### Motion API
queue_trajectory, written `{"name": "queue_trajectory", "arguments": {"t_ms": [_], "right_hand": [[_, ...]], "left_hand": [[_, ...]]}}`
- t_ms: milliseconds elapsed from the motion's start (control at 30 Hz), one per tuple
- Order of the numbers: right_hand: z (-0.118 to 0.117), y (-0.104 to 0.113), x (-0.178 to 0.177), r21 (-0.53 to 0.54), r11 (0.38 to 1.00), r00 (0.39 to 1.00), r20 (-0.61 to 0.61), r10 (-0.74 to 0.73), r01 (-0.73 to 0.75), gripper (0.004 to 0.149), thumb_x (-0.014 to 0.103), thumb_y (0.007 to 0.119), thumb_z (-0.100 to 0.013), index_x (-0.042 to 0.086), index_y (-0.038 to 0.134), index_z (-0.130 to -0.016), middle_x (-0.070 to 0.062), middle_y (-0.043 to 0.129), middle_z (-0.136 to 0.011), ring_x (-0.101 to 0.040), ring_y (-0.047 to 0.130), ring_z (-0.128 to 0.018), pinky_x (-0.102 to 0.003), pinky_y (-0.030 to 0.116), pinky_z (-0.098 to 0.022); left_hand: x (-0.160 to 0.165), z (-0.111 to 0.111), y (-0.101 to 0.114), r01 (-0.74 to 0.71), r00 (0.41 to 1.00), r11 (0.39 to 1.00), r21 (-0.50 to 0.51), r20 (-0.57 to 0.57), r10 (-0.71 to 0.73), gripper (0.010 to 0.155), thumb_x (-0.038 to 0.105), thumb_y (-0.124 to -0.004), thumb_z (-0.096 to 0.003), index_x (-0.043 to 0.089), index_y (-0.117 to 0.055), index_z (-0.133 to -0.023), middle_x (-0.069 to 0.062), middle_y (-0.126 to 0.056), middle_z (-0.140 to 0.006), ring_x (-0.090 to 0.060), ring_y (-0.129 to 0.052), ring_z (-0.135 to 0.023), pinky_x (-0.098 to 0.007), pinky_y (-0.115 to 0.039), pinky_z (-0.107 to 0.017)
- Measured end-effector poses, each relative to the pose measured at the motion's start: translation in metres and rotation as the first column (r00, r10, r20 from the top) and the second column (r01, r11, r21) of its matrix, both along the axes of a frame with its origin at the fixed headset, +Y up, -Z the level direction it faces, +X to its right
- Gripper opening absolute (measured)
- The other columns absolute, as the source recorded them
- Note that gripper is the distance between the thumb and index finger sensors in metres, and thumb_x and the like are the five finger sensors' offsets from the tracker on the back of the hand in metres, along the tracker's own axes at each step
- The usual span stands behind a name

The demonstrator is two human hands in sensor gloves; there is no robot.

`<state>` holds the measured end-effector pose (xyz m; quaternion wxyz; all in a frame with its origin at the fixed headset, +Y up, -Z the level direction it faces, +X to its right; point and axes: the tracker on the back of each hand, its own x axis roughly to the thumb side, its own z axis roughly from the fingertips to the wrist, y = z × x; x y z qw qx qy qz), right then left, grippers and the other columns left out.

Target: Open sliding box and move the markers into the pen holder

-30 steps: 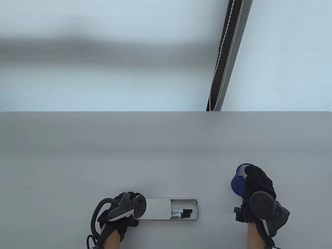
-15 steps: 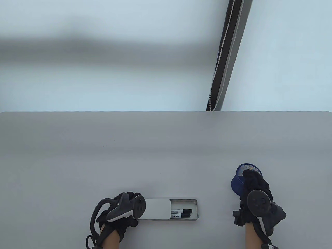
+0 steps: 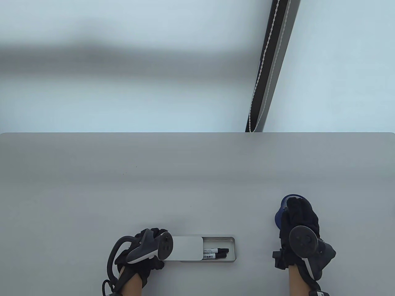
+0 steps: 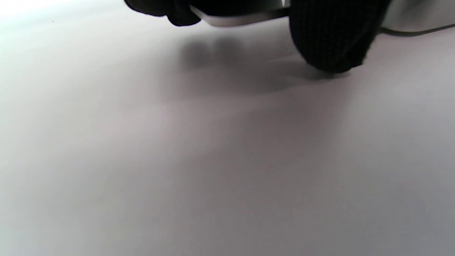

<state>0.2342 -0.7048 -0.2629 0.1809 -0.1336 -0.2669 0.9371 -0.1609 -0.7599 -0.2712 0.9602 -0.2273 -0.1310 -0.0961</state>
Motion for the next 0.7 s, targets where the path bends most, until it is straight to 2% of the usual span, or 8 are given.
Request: {"name": "queue_trajectory", "arguments": {"t_ms": [100,300,500,700], "right_hand": [[-0.002,0.003,-0.021,-0.018,0.999,0.996,-0.075,0.04,-0.042,0.049,0.036,0.075,-0.044,0.031,0.065,-0.092,-0.002,0.06,-0.1,-0.028,0.067,-0.089,-0.042,0.058,-0.069],[-0.006,-0.002,-0.068,-0.145,0.98,0.961,-0.259,0.097,-0.138,0.05,0.038,0.075,-0.044,0.031,0.065,-0.093,-0.002,0.059,-0.102,-0.029,0.065,-0.092,-0.043,0.056,-0.071],[-0.009,-0.02,-0.107,-0.281,0.922,0.895,-0.427,0.129,-0.267,0.051,0.038,0.075,-0.044,0.031,0.067,-0.093,-0.002,0.062,-0.102,-0.029,0.066,-0.092,-0.044,0.056,-0.072],[-0.01,-0.035,-0.128,-0.367,0.861,0.847,-0.516,0.127,-0.352,0.052,0.038,0.076,-0.044,0.03,0.066,-0.094,-0.003,0.063,-0.102,-0.03,0.066,-0.092,-0.045,0.056,-0.072]], "left_hand": [[0.0,0.0,0.0,-0.004,1.0,1.0,-0.001,0.0,0.004,0.079,0.063,-0.07,-0.0425,0.036,-0.032,-0.106,0.007,-0.042,-0.117,-0.022,-0.055,-0.111,-0.038,-0.058,-0.084],[-0.001,0.0,0.0,-0.013,1.0,1.0,-0.001,-0.001,0.013,0.078,0.063,-0.069,-0.0435,0.036,-0.032,-0.107,0.007,-0.042,-0.118,-0.022,-0.054,-0.112,-0.038,-0.058,-0.085],[-0.002,0.001,0.0,-0.019,1.0,1.0,-0.006,-0.002,0.019,0.077,0.063,-0.068,-0.0443,0.035,-0.032,-0.107,0.006,-0.042,-0.118,-0.022,-0.054,-0.112,-0.039,-0.058,-0.085],[-0.002,0.001,0.0,-0.017,1.0,1.0,-0.005,0.001,0.017,0.077,0.063,-0.068,-0.0442,0.035,-0.033,-0.107,0.006,-0.042,-0.118,-0.022,-0.054,-0.112,-0.039,-0.058,-0.085]]}}
